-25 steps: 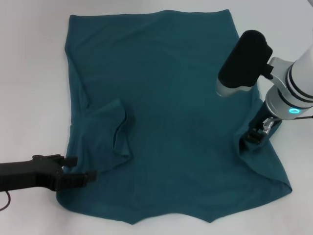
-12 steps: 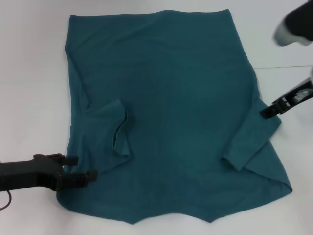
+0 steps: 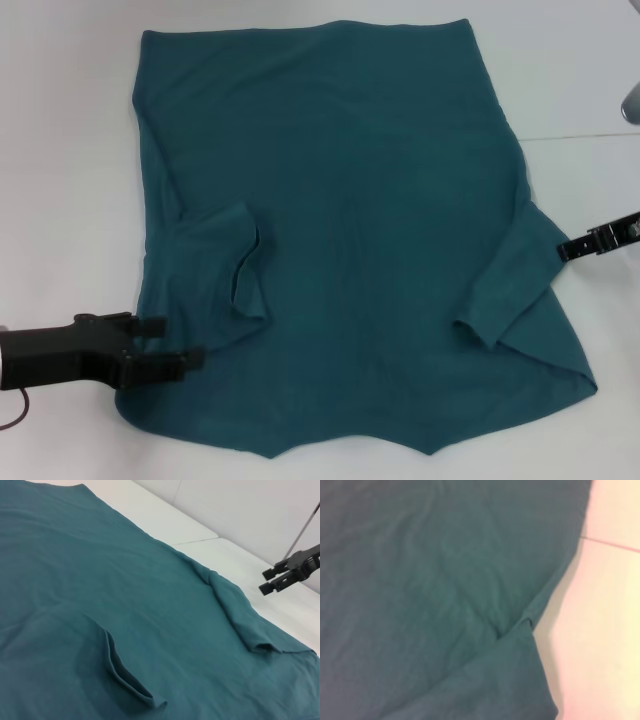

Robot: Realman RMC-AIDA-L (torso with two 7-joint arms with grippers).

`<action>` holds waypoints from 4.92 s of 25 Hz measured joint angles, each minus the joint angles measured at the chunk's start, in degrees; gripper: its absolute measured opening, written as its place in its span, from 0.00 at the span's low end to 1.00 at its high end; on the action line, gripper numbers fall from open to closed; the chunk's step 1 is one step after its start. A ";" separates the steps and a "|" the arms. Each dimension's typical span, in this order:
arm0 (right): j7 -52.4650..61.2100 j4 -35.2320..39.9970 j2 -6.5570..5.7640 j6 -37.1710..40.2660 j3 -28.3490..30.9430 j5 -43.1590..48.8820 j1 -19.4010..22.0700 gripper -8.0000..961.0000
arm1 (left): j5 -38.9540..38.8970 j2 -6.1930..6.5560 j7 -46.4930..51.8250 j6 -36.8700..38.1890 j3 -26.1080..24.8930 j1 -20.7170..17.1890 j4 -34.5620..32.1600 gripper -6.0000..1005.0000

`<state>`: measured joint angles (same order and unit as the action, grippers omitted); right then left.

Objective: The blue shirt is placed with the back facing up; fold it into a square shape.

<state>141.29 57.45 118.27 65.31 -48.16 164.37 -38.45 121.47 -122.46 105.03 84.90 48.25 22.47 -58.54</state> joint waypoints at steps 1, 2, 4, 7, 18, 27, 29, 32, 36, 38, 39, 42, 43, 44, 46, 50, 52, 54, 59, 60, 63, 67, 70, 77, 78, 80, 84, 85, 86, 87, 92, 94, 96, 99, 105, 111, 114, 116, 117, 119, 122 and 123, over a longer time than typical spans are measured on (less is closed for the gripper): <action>-0.02 -0.84 0.00 -1.09 0.20 -0.07 0.02 0.98 | 0.02 -0.04 0.00 0.00 0.05 0.04 0.00 0.82; -0.11 -1.73 0.06 -2.18 0.41 -0.32 0.06 0.98 | 0.06 -0.06 0.00 0.01 0.09 0.07 0.00 0.82; -0.47 -2.56 0.12 -3.99 0.63 -1.67 0.27 0.97 | 0.13 -0.08 0.00 0.00 0.15 0.10 0.00 0.82; -0.73 -3.74 0.01 -5.94 0.73 -4.95 0.62 0.97 | 0.15 -0.08 0.00 0.01 0.06 0.11 0.01 0.82; 0.30 -8.30 -0.01 -11.19 0.80 -6.54 0.00 0.97 | 0.18 -0.06 0.05 -0.43 0.05 0.12 0.18 0.82; 0.74 -10.29 0.02 -13.57 0.25 -6.26 -0.05 0.91 | 0.18 -0.06 0.12 -0.71 0.34 0.45 0.18 0.82; 0.74 -10.76 -0.06 -13.91 0.22 -6.24 -0.05 0.90 | 0.18 -0.06 0.15 -0.70 0.35 0.51 0.18 0.82; 0.68 -11.29 -0.05 -14.72 0.12 -6.25 -0.09 0.88 | 0.17 -0.06 0.20 -0.70 0.36 0.63 0.22 0.82; 0.42 -11.65 0.11 -15.36 0.06 -6.25 -0.27 0.85 | 0.17 -0.06 0.26 -0.69 0.36 0.64 0.26 0.82; 0.27 -12.24 0.12 -15.64 0.06 -6.24 -0.56 0.84 | 0.17 -0.06 0.30 -0.69 0.36 0.69 0.29 0.82; 0.22 -12.49 0.10 -15.83 0.06 -6.22 -0.67 0.83 | 0.17 -0.05 0.30 -0.70 0.36 0.71 0.32 0.82; -0.01 -12.81 0.05 -16.43 -0.51 -6.16 -0.83 0.81 | 0.21 -0.06 0.30 -0.70 0.36 0.74 0.55 0.82; -0.01 -12.81 0.05 -16.43 -0.51 -6.16 -0.83 0.80 | 0.22 -0.05 0.29 -0.72 0.36 0.74 0.57 0.82; -0.03 -12.85 0.06 -16.63 -0.83 -6.16 -0.84 0.80 | 0.23 -0.05 0.29 -0.76 0.36 0.74 0.58 0.82; -0.04 -12.87 0.08 -16.84 -1.33 -6.16 -0.84 0.78 | 0.24 -0.05 0.29 -0.88 0.35 0.74 0.60 0.82; -0.05 -13.32 0.10 -17.95 -1.50 -6.16 -0.84 0.76 | 0.27 -0.05 0.29 -1.03 0.36 0.73 0.62 0.82; -0.09 -13.74 0.13 -18.77 -1.53 -6.16 -0.84 0.68 | 0.27 -0.05 0.29 -1.16 0.35 0.73 0.62 0.82; -0.17 -13.98 0.17 -19.34 -1.67 -6.16 -0.84 0.61 | 0.27 -0.05 0.29 -1.22 0.35 0.73 0.64 0.82; -0.64 -14.60 0.46 -20.57 -2.23 -6.40 -0.89 0.59 | 0.26 -0.06 0.32 -1.30 0.35 1.00 0.71 0.82; -0.67 -15.10 0.46 -20.95 -2.23 -6.40 -1.09 0.59 | 0.27 -0.05 0.35 -1.31 0.35 1.09 0.72 0.82; -0.68 -16.24 0.42 -21.51 -2.24 -6.31 -1.51 0.64 | 0.27 -0.05 0.39 -1.32 0.35 1.27 0.77 0.82; -0.67 -17.11 0.34 -22.16 -2.30 -6.27 -1.74 0.61 | 0.26 -0.06 0.41 -1.32 0.35 1.32 0.79 0.82; -0.68 -17.28 0.39 -22.27 -2.30 -6.25 -1.79 0.58 | 0.26 0.00 0.54 -1.32 0.35 1.40 0.80 0.82; -1.83 -17.37 0.47 -22.12 -2.29 -6.52 -1.73 0.48 | 0.26 0.05 0.61 -1.32 0.35 1.44 0.80 0.82; -1.83 -17.37 0.47 -22.12 -2.26 -6.53 -1.71 0.45 | 0.26 0.04 0.61 -1.32 0.35 1.44 0.80 0.82; -1.84 -17.28 0.50 -22.12 -2.06 -6.59 -1.59 0.40 | 0.26 0.03 0.61 -1.32 0.35 1.44 0.79 0.82; -1.84 -15.76 0.63 -21.80 -1.69 -7.80 -1.07 0.31 | 0.26 0.03 0.62 -1.32 0.35 1.35 0.79 0.82; -1.85 -15.11 0.64 -21.39 -1.68 -8.56 -0.89 0.28 | 0.26 0.03 0.62 -1.32 0.35 1.32 0.79 0.82; -1.89 -14.36 0.65 -20.88 -1.68 -9.27 -0.72 0.24 | 0.27 0.03 0.62 -1.32 0.35 1.27 0.79 0.82; -1.90 -13.71 0.65 -20.43 -1.67 -9.74 -0.60 0.19 | 0.28 0.03 0.62 -1.31 0.35 1.25 0.79 0.82; -1.93 -10.17 0.65 -17.29 -1.65 -11.63 -0.24 0.04 | 0.31 0.02 0.62 -1.31 0.33 1.20 0.79 0.82; -1.84 -8.90 0.65 -15.87 -1.73 -12.61 -0.29 0.04 | 0.32 -0.01 0.61 -1.32 0.30 1.19 0.79 0.82; -1.78 -8.47 0.68 -14.80 -1.71 -13.59 -0.56 0.03 | 0.33 -0.04 0.57 -1.32 0.31 1.18 0.79 0.82; -1.62 -8.38 0.73 -13.54 -1.66 -15.03 -1.30 0.03 | 0.35 -0.06 0.51 -1.32 0.32 1.17 0.79 0.82; -0.28 -9.04 1.10 -12.70 -1.92 -16.59 -3.00 0.04 | 0.35 -0.06 0.33 -1.23 0.35 1.08 0.79 0.82; 3.50 -10.72 1.08 -14.08 -1.45 -18.77 -4.28 0.05 | 0.35 -0.06 0.12 -1.17 0.35 0.88 0.88 0.82; 3.48 -11.07 0.92 -14.27 -1.43 -20.66 -4.17 0.05 | 0.35 -0.06 -0.06 -1.18 0.35 0.80 1.48 0.82; 3.27 -11.30 0.78 -14.45 -1.42 -22.70 -3.92 0.11 | 0.35 -0.06 -0.19 -1.24 0.36 0.80 1.92 0.82; 3.12 -11.35 0.72 -14.51 -1.43 -23.29 -3.82 0.17 | 0.35 -0.06 -0.26 -1.25 0.36 0.80 2.05 0.82; 2.90 -11.36 0.33 -14.52 -1.49 -23.16 -3.68 0.29 | 0.35 -0.06 -0.53 -1.26 0.30 0.80 2.25 0.82; 3.08 -10.76 -0.35 -13.88 -1.48 -22.46 -3.37 0.39 | 0.35 -0.06 -0.60 -1.20 0.23 0.81 2.25 0.82; 3.17 -10.26 -0.74 -13.41 -1.47 -22.20 -3.11 0.42 | 0.35 -0.06 -0.61 -1.17 0.18 0.81 2.25 0.82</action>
<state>144.46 47.19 117.52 51.90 -49.62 142.16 -41.56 121.82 -122.52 104.42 83.72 48.43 23.28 -56.29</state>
